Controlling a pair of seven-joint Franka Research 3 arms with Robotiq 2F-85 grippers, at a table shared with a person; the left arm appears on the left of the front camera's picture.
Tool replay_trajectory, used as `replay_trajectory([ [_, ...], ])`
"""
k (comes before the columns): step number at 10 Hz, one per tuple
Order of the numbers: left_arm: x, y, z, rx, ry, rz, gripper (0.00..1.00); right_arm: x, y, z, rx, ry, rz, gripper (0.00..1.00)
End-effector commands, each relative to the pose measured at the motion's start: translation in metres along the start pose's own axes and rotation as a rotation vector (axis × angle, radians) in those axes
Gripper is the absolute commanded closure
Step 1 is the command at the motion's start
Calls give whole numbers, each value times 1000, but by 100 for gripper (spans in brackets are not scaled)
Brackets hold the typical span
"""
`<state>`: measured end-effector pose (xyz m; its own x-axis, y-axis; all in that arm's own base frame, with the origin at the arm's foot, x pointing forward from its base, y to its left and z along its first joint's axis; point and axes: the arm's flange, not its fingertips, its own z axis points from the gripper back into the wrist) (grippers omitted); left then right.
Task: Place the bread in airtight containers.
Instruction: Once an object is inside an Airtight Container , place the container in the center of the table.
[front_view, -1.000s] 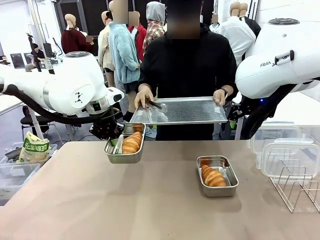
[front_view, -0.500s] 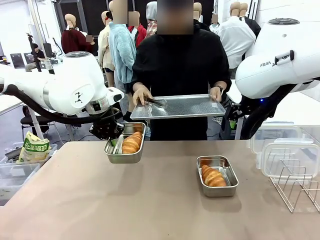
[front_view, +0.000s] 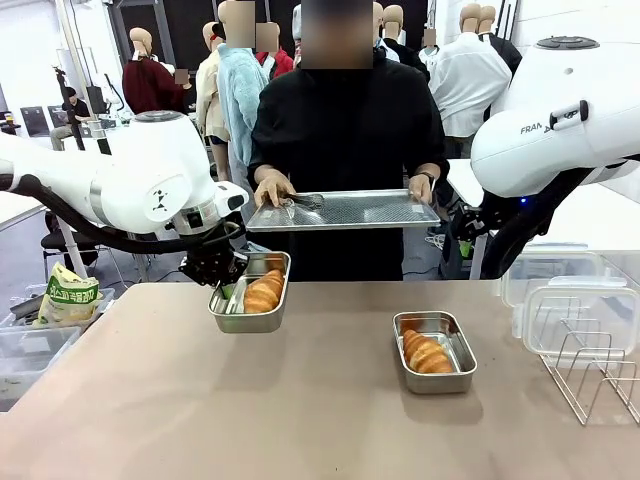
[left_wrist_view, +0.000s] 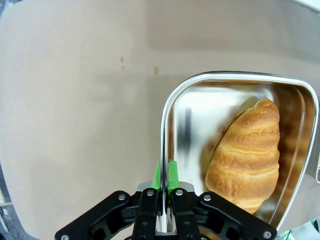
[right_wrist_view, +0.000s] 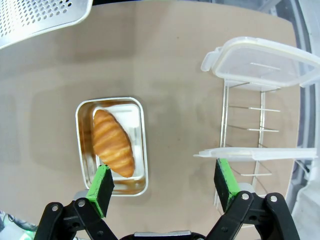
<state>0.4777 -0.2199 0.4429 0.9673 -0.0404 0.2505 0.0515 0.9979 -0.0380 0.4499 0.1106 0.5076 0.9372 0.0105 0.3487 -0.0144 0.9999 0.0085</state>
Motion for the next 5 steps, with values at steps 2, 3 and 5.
replay_trajectory([
  [2, 5, 3, -25, -5, 28, 74, 100, -1, 0, 1, 0, 0, 4, 0],
  [3, 5, 4, -35, -20, 67, 73, 100, -1, 0, 1, 0, 0, 4, 0],
  [5, -4, 3, -60, -58, 119, 96, 100, -1, 0, 1, 0, 0, 4, 0],
])
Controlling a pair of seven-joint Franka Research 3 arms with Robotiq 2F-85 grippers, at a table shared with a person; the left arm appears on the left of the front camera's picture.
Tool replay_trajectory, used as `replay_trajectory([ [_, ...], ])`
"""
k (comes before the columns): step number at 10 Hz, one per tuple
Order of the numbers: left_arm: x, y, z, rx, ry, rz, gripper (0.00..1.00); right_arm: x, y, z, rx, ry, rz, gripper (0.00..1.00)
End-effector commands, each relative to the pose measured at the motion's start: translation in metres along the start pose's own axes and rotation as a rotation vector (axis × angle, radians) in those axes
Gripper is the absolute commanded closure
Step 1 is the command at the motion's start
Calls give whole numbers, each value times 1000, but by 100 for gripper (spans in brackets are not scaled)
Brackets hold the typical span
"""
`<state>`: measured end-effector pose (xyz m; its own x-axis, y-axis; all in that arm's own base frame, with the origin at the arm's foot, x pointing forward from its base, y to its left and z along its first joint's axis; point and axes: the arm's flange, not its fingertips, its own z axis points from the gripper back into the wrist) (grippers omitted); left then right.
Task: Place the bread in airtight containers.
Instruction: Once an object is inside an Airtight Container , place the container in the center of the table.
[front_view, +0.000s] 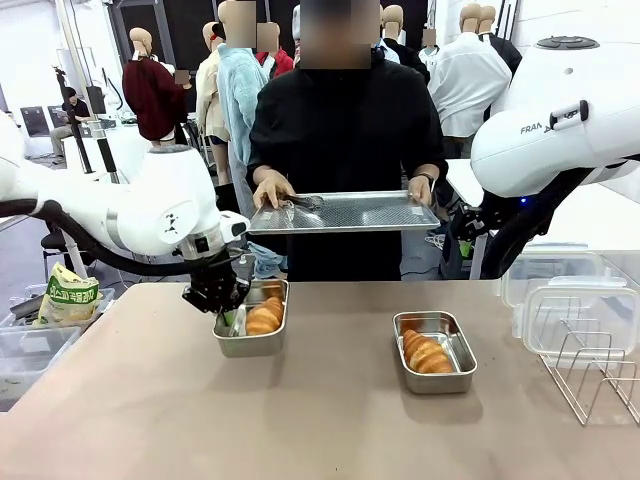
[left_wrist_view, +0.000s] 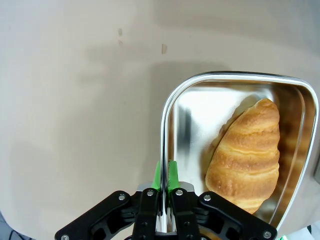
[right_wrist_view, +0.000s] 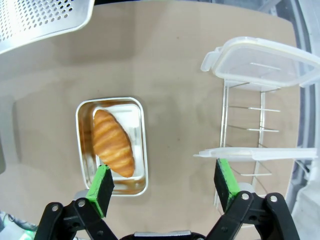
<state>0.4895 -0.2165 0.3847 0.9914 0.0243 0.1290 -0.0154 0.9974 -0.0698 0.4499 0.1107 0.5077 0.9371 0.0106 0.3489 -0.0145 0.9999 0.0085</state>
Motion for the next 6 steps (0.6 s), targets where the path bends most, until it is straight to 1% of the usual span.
replay_trajectory([
  [1, -3, -6, -9, -34, -18, 15, 100, -1, 0, 1, 0, 0, 4, 0],
  [2, -2, -5, -13, -7, -56, 13, 100, -1, 0, 1, 0, 0, 4, 0],
  [4, -4, -2, -22, -15, -74, -11, 100, -1, 0, 1, 0, 0, 4, 0],
  [6, -6, -3, -33, 30, -96, -34, 100, -1, 0, 1, 0, 0, 4, 0],
])
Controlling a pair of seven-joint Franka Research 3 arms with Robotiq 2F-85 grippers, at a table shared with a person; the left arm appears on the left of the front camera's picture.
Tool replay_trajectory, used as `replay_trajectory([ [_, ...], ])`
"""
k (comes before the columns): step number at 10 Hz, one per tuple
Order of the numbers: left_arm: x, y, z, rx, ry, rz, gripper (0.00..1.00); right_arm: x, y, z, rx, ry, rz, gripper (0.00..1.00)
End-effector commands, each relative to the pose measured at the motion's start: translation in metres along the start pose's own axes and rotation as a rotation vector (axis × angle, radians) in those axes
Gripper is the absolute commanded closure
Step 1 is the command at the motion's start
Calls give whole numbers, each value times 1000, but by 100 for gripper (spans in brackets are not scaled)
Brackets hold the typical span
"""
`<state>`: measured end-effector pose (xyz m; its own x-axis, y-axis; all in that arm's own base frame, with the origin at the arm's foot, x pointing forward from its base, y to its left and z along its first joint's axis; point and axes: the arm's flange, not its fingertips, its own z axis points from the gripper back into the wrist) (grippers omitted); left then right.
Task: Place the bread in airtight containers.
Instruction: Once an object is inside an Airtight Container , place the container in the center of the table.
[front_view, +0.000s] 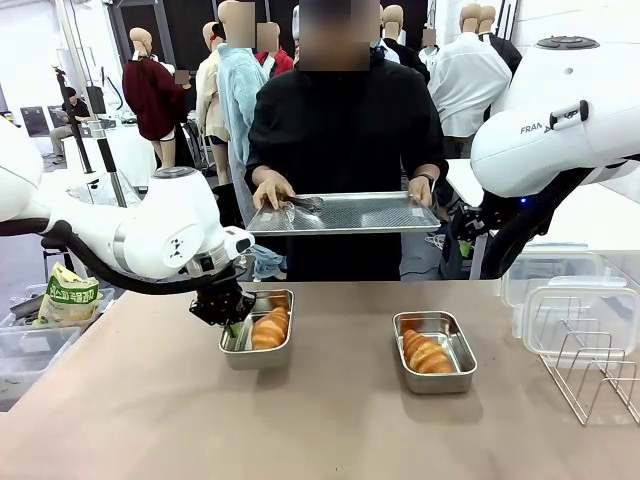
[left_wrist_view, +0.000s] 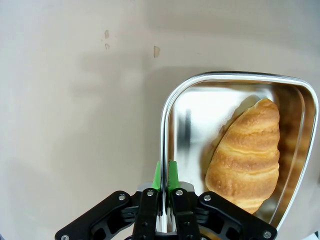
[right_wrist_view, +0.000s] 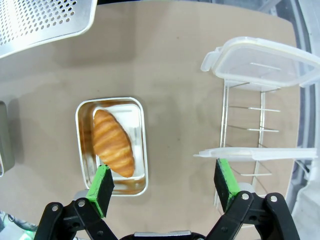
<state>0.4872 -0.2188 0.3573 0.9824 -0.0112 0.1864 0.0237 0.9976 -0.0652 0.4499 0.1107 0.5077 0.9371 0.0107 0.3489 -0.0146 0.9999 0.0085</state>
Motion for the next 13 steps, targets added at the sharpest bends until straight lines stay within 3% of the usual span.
replay_trajectory([
  [1, -3, -3, -13, 32, -25, 4, 100, -1, 0, 1, 0, 0, 4, 0],
  [7, -6, -2, -26, 50, 12, 45, 100, -1, 0, 1, 0, 0, 4, 0],
  [8, -5, -1, -27, 44, 29, 60, 88, -1, 0, 1, 0, 0, 4, 0],
  [12, -5, 0, -23, 49, 15, 47, 8, -1, 0, 1, 0, 0, 4, 0],
  [13, -5, -1, -21, 46, 8, 42, 0, -1, 0, 1, 0, 0, 4, 0],
])
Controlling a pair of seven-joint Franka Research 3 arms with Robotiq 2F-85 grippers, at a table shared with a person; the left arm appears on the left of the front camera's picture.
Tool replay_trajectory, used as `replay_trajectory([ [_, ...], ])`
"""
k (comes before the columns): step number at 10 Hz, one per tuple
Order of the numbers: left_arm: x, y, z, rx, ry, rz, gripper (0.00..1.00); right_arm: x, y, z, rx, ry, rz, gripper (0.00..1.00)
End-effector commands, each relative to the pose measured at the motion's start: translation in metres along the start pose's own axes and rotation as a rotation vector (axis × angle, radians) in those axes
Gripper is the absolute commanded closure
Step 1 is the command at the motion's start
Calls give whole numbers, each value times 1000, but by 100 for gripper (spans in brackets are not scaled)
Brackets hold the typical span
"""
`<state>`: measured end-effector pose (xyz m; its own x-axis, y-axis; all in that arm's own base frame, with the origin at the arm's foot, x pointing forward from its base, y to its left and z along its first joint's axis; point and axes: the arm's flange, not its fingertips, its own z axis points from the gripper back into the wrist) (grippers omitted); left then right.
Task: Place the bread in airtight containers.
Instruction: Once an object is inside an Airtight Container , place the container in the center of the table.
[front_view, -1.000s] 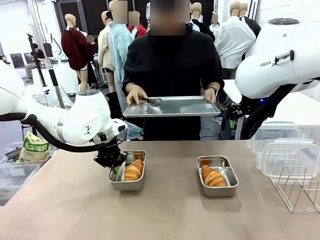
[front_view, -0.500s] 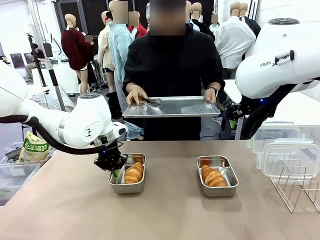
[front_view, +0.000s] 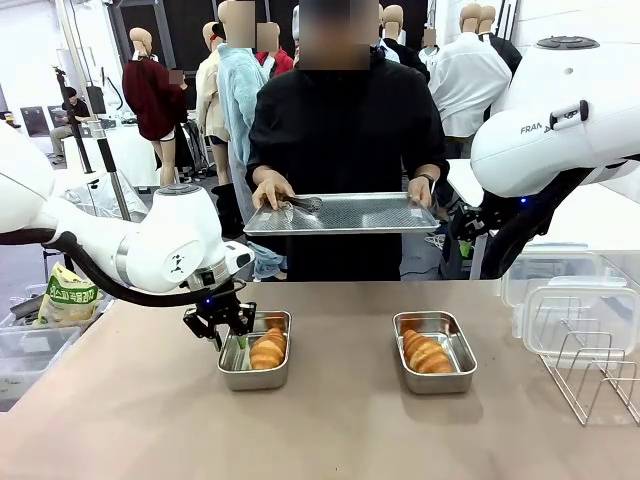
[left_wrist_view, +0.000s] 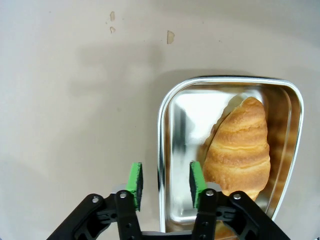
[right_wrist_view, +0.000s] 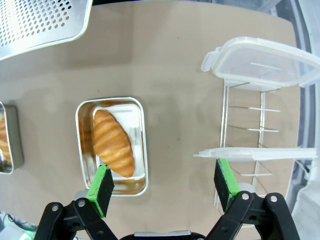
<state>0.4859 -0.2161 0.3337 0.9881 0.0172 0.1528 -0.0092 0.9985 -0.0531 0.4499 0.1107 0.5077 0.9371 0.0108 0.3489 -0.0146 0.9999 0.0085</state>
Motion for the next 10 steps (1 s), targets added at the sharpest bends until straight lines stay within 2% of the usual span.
replay_trajectory([
  [1, 1, -5, 4, 24, -28, 11, 0, 0, 0, 1, 0, 0, 4, 0],
  [7, 0, -8, 14, 28, -23, -15, 0, 0, 0, 1, 0, 0, 4, 0],
  [8, -1, -8, 15, 12, 24, -35, 0, 0, 0, 1, 0, 0, 4, 0],
  [9, 1, -5, 11, -5, -18, -8, 0, 0, 0, 1, 0, 0, 4, 0],
  [10, 1, -5, 11, -5, -18, -8, 0, 0, 0, 1, 0, 0, 4, 0],
])
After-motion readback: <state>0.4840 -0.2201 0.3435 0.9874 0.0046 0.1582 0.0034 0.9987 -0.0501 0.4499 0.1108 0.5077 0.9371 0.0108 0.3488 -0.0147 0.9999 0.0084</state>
